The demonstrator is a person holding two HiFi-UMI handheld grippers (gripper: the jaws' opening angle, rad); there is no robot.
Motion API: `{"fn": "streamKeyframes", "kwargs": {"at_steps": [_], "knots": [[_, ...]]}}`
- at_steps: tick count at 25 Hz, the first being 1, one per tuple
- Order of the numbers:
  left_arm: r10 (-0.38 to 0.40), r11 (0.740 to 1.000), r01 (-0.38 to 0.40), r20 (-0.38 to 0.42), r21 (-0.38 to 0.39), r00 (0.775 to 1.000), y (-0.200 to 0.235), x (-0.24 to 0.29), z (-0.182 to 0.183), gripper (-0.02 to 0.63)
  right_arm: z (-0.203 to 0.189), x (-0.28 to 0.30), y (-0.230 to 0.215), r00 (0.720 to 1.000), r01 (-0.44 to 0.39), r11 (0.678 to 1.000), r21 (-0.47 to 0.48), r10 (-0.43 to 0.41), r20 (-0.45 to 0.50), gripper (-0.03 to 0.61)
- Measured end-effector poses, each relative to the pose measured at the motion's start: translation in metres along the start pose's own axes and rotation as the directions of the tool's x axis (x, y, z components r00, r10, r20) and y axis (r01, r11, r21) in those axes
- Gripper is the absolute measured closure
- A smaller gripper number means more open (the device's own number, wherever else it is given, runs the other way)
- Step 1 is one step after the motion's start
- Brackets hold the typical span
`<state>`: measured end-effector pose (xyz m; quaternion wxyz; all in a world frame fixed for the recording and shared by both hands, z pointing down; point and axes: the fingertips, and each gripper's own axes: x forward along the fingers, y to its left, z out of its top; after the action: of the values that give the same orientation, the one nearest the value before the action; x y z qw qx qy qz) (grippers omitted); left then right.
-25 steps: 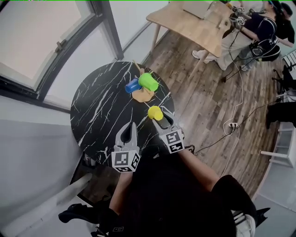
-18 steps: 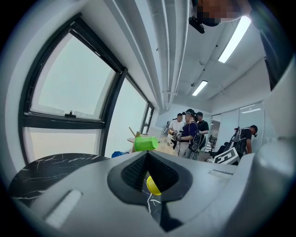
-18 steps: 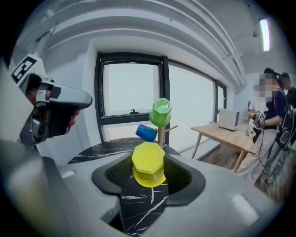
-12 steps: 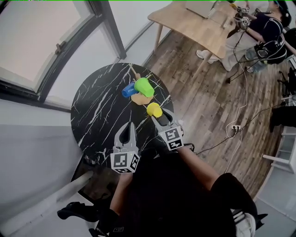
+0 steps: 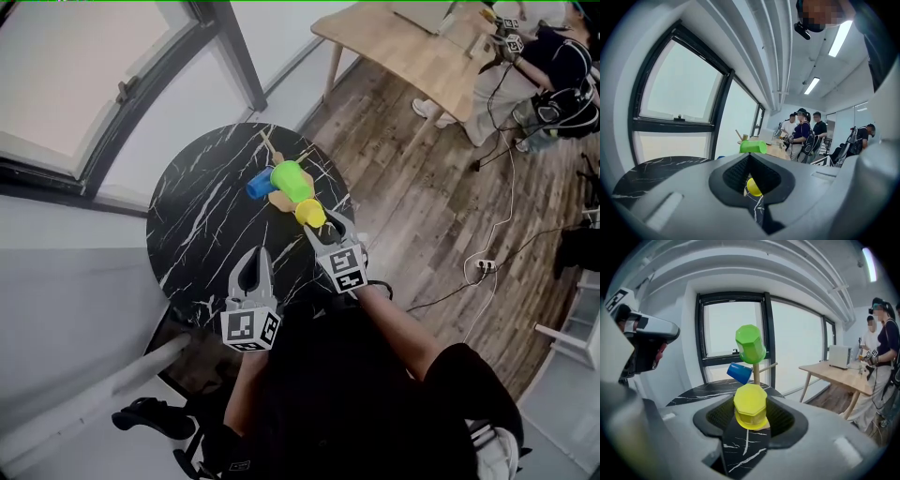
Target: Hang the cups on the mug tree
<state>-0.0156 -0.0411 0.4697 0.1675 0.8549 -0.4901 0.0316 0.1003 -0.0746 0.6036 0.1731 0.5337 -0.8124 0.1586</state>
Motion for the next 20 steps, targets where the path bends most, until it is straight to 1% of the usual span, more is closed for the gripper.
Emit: {"fn": "streamKeyframes", "kwargs": {"at_steps": [6, 10, 16, 20], "knots": [[0.041, 0.999, -0.041, -0.006, 0.001, 0.999, 0.002, 0.002, 0.002, 0.617, 0.0, 0.022, -0.006, 1.0, -0.029, 1.0, -0.006, 0.029, -0.011, 0.368], [0.065, 0.998, -0.065, -0.005, -0.004, 0.998, 0.009, 0.001, 0.002, 0.617, -0.008, 0.036, -0.006, 0.998, -0.044, 0.999, -0.004, 0.044, -0.041, 0.368], [0.102, 0.995, -0.102, -0.005, -0.014, 0.995, 0.018, 0.002, 0.001, 0.617, -0.018, 0.053, -0.01, 0.996, -0.049, 0.999, -0.003, 0.048, -0.074, 0.367], [0.11, 0.994, -0.11, -0.007, -0.018, 0.994, 0.02, 0.005, 0.0, 0.617, -0.027, 0.064, -0.014, 0.994, -0.05, 0.999, -0.013, 0.049, -0.097, 0.367]]}}
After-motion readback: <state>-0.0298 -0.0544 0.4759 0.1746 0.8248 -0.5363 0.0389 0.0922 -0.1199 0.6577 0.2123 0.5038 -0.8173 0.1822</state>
